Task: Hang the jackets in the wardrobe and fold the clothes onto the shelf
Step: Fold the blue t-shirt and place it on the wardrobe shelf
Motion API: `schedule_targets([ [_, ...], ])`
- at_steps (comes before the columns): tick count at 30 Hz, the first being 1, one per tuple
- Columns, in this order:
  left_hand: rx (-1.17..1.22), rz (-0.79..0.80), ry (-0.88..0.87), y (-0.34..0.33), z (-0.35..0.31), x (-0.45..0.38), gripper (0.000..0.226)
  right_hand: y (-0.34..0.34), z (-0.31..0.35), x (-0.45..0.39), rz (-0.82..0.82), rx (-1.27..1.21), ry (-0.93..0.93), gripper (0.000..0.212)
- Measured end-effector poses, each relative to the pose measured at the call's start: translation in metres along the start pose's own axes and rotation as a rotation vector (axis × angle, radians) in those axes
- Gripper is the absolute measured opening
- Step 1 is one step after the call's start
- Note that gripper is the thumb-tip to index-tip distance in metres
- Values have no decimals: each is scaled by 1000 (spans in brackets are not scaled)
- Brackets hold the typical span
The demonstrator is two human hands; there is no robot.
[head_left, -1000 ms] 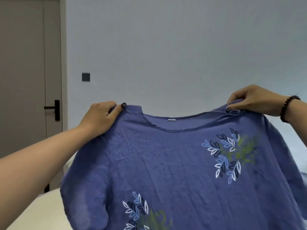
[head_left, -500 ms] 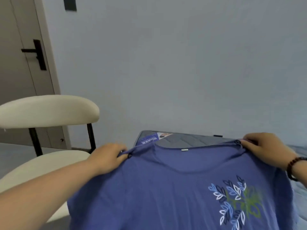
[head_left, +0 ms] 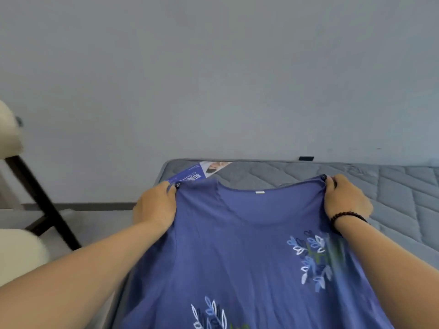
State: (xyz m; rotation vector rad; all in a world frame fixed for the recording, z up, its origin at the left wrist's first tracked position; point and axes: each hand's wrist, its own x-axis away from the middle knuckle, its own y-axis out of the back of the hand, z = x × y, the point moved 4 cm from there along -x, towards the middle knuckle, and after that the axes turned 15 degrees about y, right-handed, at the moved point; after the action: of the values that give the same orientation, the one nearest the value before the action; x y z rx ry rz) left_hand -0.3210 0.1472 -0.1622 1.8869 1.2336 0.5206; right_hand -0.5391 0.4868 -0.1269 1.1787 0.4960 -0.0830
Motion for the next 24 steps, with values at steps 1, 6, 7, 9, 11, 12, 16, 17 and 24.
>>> schedule_targets([
  [1,-16,-6,-6,-12,-5,-15,36,-12,2,-10,-8,34,-5,46],
  [6,-200,-19,-101,-86,-3,-68,38,-93,-7,-50,11,-99,0,41],
  [7,-243,-40,-126,-101,4,-72,38,-115,-12,-53,20,-169,-16,40],
  [9,-296,-107,-159,-122,13,-75,40,-156,-24,-55,66,-194,-36,38],
  [11,-336,-165,-184,-131,14,-82,41,-180,-33,-58,115,-101,-16,39],
  [12,-351,-180,-197,-132,14,-85,41,-184,-34,-60,123,-72,-9,40],
  [16,-394,-182,-213,-131,10,-87,39,-184,-28,-73,173,68,9,41],
  [17,-405,-181,-216,-131,10,-86,36,-184,-24,-72,191,141,25,43],
  [24,-801,-260,-549,-139,-23,-66,33,-160,15,-44,221,435,251,34],
])
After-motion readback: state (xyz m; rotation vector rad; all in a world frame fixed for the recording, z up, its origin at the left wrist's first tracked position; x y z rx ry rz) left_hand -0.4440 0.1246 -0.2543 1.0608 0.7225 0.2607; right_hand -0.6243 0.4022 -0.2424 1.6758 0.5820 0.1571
